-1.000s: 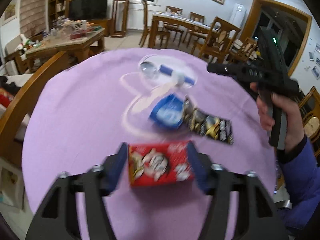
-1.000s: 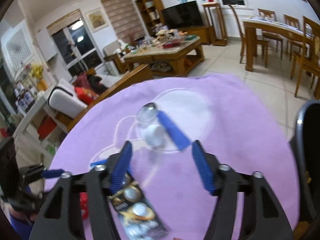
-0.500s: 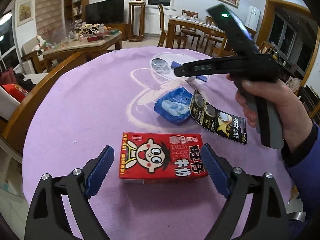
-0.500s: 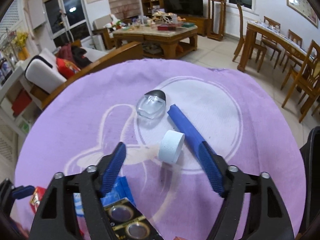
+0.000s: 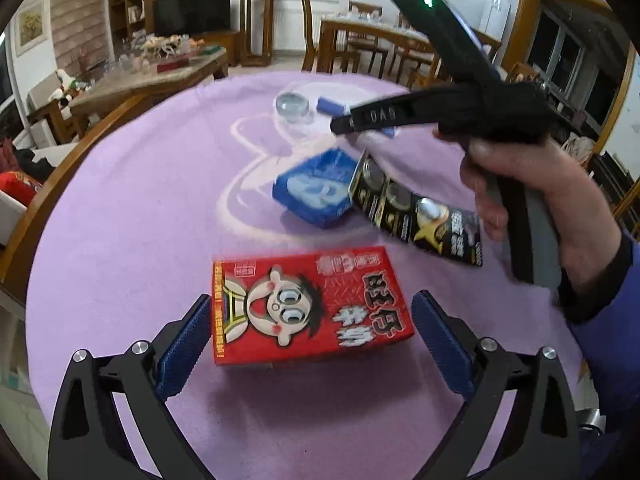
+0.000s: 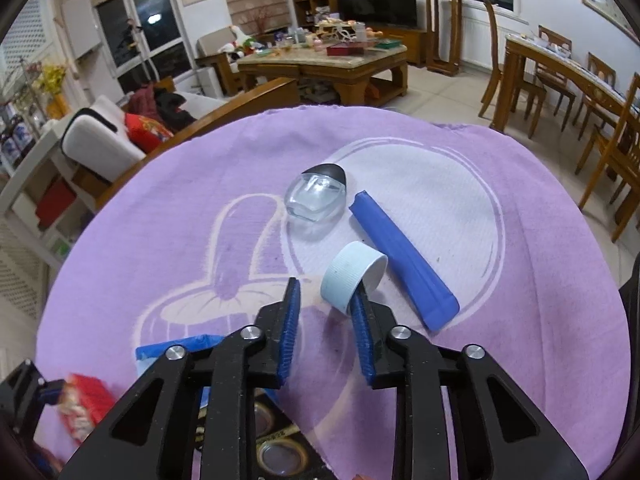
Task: Collect trash
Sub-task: 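Grasp the red milk box with the left tool while the right tool grasps the white bottle cap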
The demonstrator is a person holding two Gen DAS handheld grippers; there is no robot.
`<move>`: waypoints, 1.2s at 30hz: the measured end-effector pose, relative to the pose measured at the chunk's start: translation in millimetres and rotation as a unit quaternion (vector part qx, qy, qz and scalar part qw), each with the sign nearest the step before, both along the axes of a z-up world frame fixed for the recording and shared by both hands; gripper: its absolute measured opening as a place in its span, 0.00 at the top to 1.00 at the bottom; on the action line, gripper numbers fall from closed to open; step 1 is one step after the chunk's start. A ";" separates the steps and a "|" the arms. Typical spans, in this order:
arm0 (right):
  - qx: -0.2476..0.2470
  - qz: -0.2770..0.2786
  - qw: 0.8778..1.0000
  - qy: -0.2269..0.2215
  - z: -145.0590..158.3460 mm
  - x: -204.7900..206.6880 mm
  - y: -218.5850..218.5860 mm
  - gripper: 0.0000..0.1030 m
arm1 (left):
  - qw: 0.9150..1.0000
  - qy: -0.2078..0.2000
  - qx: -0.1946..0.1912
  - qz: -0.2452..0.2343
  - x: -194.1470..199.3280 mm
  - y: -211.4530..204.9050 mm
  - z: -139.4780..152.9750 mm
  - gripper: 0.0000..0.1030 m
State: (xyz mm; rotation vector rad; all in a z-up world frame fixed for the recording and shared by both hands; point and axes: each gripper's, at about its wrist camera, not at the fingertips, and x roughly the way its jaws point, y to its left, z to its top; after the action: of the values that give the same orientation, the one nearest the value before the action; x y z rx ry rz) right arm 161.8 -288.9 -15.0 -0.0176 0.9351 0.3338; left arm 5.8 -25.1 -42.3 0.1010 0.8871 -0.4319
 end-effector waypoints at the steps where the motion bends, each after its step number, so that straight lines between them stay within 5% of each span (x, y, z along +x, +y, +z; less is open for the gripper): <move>1: 0.005 0.001 1.000 -0.001 2.2 -2.2 -2.7 0.79 | 1.000 0.003 -0.002 0.003 2.3 1.2 -0.5 0.07; 9: 0.035 0.013 0.999 -0.021 26.3 -25.8 -2.5 0.79 | 1.000 0.017 -0.003 0.007 11.2 3.0 -2.6 0.13; 19: 0.076 0.017 0.995 -0.056 63.6 -62.5 -31.2 0.79 | 0.998 -0.049 -0.039 0.017 2.7 4.5 30.7 0.15; 23: 0.090 0.013 0.994 -0.063 74.0 -73.5 -47.6 0.86 | 0.997 -0.058 -0.054 0.010 7.0 -5.4 40.8 0.15; 32: 0.112 0.023 0.992 -0.059 82.9 -84.8 -90.4 0.86 | 0.996 -0.061 -0.071 0.006 17.8 -28.7 52.2 0.15; 36: 0.072 0.031 0.996 -0.038 65.1 -61.7 -68.4 0.66 | 0.996 -0.061 -0.072 0.007 16.4 -32.2 51.9 0.15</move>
State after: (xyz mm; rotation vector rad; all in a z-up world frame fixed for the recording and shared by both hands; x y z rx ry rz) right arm 100.2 -357.3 50.2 0.0715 0.8352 0.4548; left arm 22.1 -57.3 9.6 -0.0112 0.7338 -0.4693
